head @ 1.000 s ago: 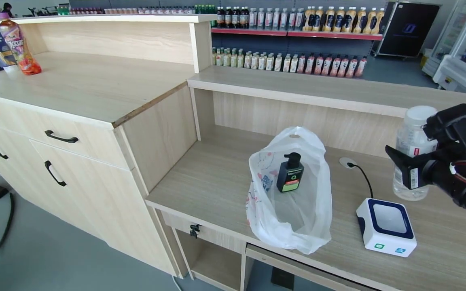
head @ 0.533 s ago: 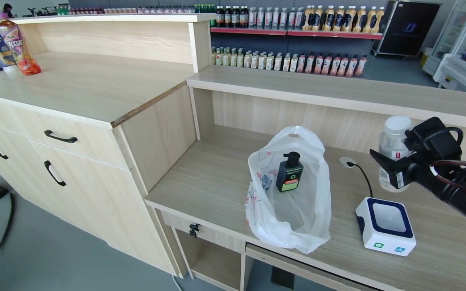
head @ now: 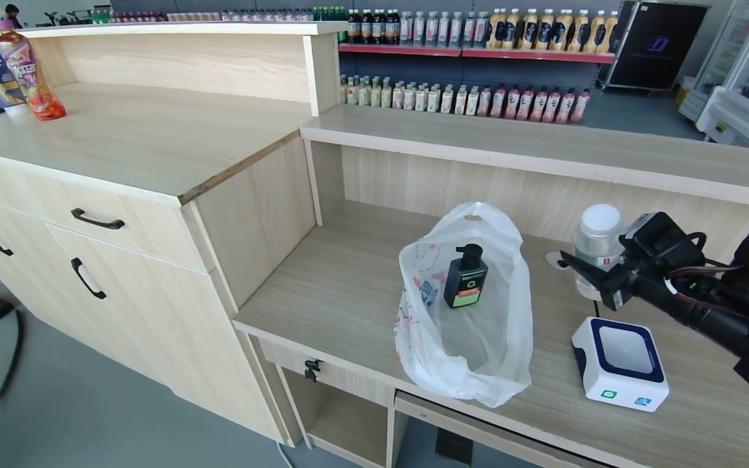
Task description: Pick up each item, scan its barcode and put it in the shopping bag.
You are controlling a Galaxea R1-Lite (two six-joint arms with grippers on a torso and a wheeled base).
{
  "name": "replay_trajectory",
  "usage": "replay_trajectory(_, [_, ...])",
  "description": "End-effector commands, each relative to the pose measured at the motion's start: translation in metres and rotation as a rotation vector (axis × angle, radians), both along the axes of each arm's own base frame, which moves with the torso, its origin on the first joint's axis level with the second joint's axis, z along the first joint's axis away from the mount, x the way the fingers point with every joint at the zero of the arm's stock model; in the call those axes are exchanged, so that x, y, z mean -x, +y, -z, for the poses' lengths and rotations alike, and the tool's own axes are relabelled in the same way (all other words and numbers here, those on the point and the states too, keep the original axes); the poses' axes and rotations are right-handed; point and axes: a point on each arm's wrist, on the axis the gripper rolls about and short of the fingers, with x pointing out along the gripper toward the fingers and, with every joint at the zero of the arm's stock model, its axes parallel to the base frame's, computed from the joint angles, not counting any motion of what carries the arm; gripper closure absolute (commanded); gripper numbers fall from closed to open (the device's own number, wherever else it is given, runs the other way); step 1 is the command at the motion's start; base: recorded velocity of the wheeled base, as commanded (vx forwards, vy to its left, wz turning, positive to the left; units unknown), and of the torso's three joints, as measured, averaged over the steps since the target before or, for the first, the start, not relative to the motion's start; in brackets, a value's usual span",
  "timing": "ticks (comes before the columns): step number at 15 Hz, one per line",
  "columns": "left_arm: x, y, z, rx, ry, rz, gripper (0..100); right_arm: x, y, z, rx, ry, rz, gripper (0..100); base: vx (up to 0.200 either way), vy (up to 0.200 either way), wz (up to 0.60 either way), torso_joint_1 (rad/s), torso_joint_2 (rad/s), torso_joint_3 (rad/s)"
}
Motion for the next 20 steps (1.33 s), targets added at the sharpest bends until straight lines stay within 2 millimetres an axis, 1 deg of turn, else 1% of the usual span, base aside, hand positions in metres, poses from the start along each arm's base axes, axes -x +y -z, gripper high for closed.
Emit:
replay_trajectory(1, [0.000, 0.000, 0.000, 0.000, 0.001, -0.001, 0, -0.008, -0.005, 0.012, 0.032, 0.024, -0.003, 100, 0.000, 0.000, 0.00, 0.000, 0.00, 0.000])
replay_trajectory(3, [0.000, 0.000, 0.000, 0.000, 0.001, -0.001, 0, -0.011, -0.013, 0.016, 0.073, 0.020, -0.013, 100, 0.000, 0.000, 0.00, 0.000, 0.00, 0.000])
replay_trajectory(7, [0.000, 0.000, 0.000, 0.000, -0.001, -0.001, 0, -0.013, -0.014, 0.019, 0.088, 0.015, -0.056, 100, 0.000, 0.000, 0.00, 0.000, 0.00, 0.000])
replay_trajectory(8, [0.000, 0.000, 0.000, -0.001, -0.001, -0.001, 0, -0.015, -0.018, 0.021, 0.102, 0.011, -0.057, 100, 0.000, 0.000, 0.00, 0.000, 0.00, 0.000])
replay_trajectory(10, [0.000, 0.000, 0.000, 0.000, -0.001, -0.001, 0, -0.019, -0.019, 0.020, 0.110, -0.003, -0.097, 100, 0.000, 0.000, 0.00, 0.000, 0.00, 0.000])
replay_trajectory(13, [0.000, 0.000, 0.000, 0.000, -0.001, -0.001, 0, -0.023, -0.019, 0.022, 0.110, -0.002, -0.109, 100, 0.000, 0.000, 0.00, 0.000, 0.00, 0.000])
replay_trajectory(17, [0.000, 0.000, 0.000, -0.001, -0.001, -0.001, 0, -0.028, -0.018, 0.028, 0.112, 0.009, -0.159, 100, 0.000, 0.000, 0.00, 0.000, 0.00, 0.000])
replay_trajectory(20, [0.000, 0.000, 0.000, 0.000, -0.001, -0.001, 0, -0.029, -0.017, 0.030, 0.115, 0.010, -0.177, 100, 0.000, 0.000, 0.00, 0.000, 0.00, 0.000])
